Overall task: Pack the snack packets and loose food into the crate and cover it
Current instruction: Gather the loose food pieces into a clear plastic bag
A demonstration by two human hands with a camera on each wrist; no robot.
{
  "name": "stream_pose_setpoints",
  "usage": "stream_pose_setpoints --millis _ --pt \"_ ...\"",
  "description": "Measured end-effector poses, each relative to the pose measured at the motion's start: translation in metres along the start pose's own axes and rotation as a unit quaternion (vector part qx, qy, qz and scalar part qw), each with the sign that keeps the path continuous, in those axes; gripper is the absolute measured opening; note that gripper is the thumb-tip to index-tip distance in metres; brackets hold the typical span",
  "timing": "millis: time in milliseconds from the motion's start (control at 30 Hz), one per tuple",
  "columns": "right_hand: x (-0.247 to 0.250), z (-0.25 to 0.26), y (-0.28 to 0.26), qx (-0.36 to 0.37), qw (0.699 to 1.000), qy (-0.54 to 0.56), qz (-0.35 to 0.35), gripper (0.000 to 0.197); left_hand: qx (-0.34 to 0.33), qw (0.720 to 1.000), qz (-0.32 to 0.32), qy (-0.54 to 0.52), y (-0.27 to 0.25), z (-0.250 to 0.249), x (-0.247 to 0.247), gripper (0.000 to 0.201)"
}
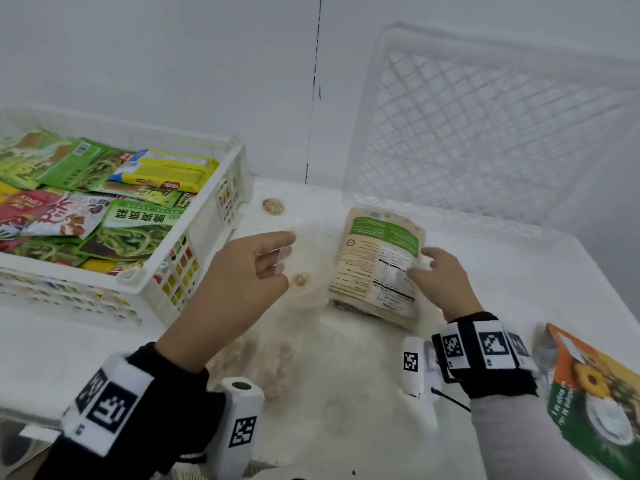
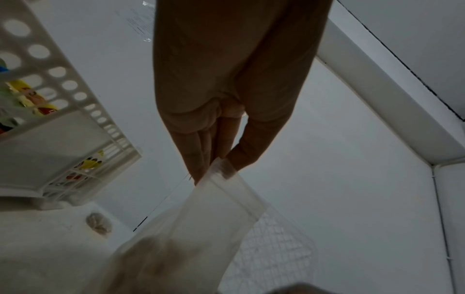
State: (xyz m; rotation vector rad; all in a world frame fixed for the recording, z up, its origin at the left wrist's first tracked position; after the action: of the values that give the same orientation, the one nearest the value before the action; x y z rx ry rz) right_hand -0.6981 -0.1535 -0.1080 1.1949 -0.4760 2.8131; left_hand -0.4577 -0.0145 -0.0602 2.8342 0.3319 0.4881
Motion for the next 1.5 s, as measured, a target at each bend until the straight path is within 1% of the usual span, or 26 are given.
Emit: stream_pose_setpoints --millis 33,67,167,267,333,433,500,567,633,733,800,833,900,933,967,1067,1100,1167,1233,1300,1367,1433,1500 --pt "0.0 0.014 -0.003 0.044 0.999 -0.008 -0.014 0.05 -0.004 1.0 -0.011 0.006 0.002 0.0 0.002 0.054" --pt "-0.001 0.032 -0.005 0.089 0.996 -0.018 -0.012 0.047 -0.006 1.0 -0.025 0.013 0.005 0.001 0.006 0.052" --pt "-0.021 0.084 -0.005 0.208 0.975 -0.074 0.035 0.041 -0.009 0.998 -0.058 0.032 0.014 0.003 0.014 0.051" --pt "-0.054 0.132 0.004 0.301 0.935 -0.172 0.081 0.041 -0.014 0.996 -0.071 0.047 0.02 0.006 0.019 0.052" --pt "-0.084 0.158 0.017 0.337 0.892 -0.278 0.115 0.047 -0.012 0.996 -0.081 0.048 0.022 0.009 0.022 0.052" --pt "-0.123 0.182 0.036 0.363 0.825 -0.411 0.135 0.055 -0.004 0.995 -0.086 0.057 0.025 0.013 0.025 0.054" --pt "-0.146 0.193 0.048 0.376 0.797 -0.456 0.128 0.06 0.002 0.994 -0.09 0.058 0.027 0.015 0.027 0.054" --pt "-0.165 0.198 0.06 0.375 0.785 -0.478 0.124 0.066 0.007 0.994 -0.095 0.058 0.029 0.017 0.029 0.054" --pt "-0.179 0.198 0.072 0.359 0.783 -0.491 0.131 0.07 0.01 0.993 -0.099 0.062 0.03 0.018 0.03 0.054" --pt "-0.197 0.195 0.085 0.357 0.772 -0.501 0.163 0.069 0.018 0.993 -0.106 0.053 0.03 0.019 0.033 0.054" --pt "-0.203 0.192 0.089 0.363 0.768 -0.501 0.165 0.065 0.021 0.993 -0.109 0.047 0.031 0.02 0.034 0.053" --pt "-0.204 0.192 0.089 0.374 0.771 -0.493 0.153 0.059 0.022 0.993 -0.109 0.045 0.031 0.021 0.035 0.053" --pt "-0.204 0.192 0.086 0.403 0.784 -0.459 0.111 0.038 0.021 0.993 -0.106 0.041 0.031 0.022 0.036 0.053" --pt "-0.203 0.192 0.083 0.41 0.792 -0.442 0.098 0.028 0.02 0.993 -0.105 0.041 0.031 0.022 0.036 0.052" --pt "-0.202 0.192 0.081 0.413 0.799 -0.425 0.099 0.023 0.018 0.994 -0.104 0.041 0.031 0.022 0.036 0.052" --pt "-0.187 0.195 0.065 0.405 0.828 -0.362 0.139 0.023 0.013 0.994 -0.1 0.044 0.031 0.022 0.037 0.052" --pt "-0.177 0.197 0.056 0.407 0.844 -0.316 0.149 0.023 0.011 0.994 -0.098 0.044 0.032 0.022 0.037 0.052" --pt "-0.15 0.2 0.035 0.403 0.88 -0.188 0.166 0.02 0.01 0.995 -0.094 0.04 0.032 0.022 0.038 0.051" --pt "-0.117 0.203 0.01 0.406 0.898 -0.051 0.164 0.018 0.014 0.995 -0.09 0.035 0.033 0.022 0.038 0.05" --pt "-0.082 0.201 -0.017 0.41 0.895 0.08 0.158 0.015 0.017 0.996 -0.086 0.032 0.033 0.022 0.038 0.051" --pt "-0.052 0.191 -0.042 0.398 0.886 0.175 0.162 0.013 0.016 0.996 -0.079 0.026 0.034 0.022 0.037 0.052" --pt "-0.033 0.173 -0.064 0.384 0.878 0.222 0.179 0.012 0.015 0.997 -0.069 0.015 0.034 0.02 0.034 0.054" --pt "-0.027 0.15 -0.081 0.378 0.876 0.231 0.193 0.011 0.013 0.999 -0.053 -0.003 0.034 0.015 0.03 0.057"
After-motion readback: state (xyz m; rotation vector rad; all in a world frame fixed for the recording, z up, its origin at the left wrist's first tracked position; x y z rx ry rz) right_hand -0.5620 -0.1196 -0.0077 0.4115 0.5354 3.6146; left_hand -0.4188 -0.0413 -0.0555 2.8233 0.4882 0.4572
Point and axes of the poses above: each hand's wrist, its own y-axis towards the middle knuckle, its own x-axis out of the back of the hand, z = x × y, the point moved 2 cm from there along y, towards the middle knuckle, and after that the axes turned 13 degrees about -x, right-handed, at the moved point
